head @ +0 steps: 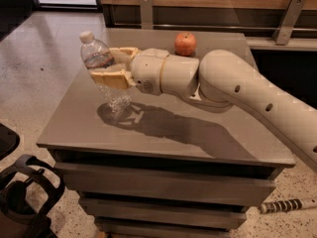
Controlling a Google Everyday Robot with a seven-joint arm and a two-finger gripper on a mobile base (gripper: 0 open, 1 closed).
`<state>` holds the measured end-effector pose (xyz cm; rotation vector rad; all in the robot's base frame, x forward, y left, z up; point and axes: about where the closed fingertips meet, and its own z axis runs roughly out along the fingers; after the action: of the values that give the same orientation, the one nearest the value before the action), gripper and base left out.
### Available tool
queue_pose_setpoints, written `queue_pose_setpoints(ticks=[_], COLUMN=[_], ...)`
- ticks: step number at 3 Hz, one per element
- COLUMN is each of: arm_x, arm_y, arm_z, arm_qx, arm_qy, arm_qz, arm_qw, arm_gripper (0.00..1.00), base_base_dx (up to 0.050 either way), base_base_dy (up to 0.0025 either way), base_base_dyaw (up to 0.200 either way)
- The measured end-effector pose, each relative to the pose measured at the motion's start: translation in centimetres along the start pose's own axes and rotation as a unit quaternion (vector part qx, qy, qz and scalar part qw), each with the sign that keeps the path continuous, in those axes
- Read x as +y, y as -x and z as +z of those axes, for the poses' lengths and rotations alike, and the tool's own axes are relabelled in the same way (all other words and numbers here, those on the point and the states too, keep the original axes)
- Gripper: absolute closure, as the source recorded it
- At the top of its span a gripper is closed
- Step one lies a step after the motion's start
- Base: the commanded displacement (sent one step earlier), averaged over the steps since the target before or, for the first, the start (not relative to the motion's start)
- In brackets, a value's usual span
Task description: Place water bottle upright
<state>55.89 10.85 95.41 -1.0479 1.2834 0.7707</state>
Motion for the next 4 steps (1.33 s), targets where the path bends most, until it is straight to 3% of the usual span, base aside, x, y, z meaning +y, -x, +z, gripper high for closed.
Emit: queue_pose_setpoints(ticks=[2,4], arm_x=[-0.5,0.0], arm_y=[0.0,-1.3], arm_z=[0.0,-1.1], arm_qx=[-0.027,-0.019], arm_qy=[-0.035,-0.062], arm_qz=[0.004,0.015], arm_qw=[0.9990,0.9978], arm_gripper=[1.00,1.00], base_base_dx=[0.000,0.000], base_base_dy=[0.00000,0.00000], base_base_dyaw=[0.000,0.000])
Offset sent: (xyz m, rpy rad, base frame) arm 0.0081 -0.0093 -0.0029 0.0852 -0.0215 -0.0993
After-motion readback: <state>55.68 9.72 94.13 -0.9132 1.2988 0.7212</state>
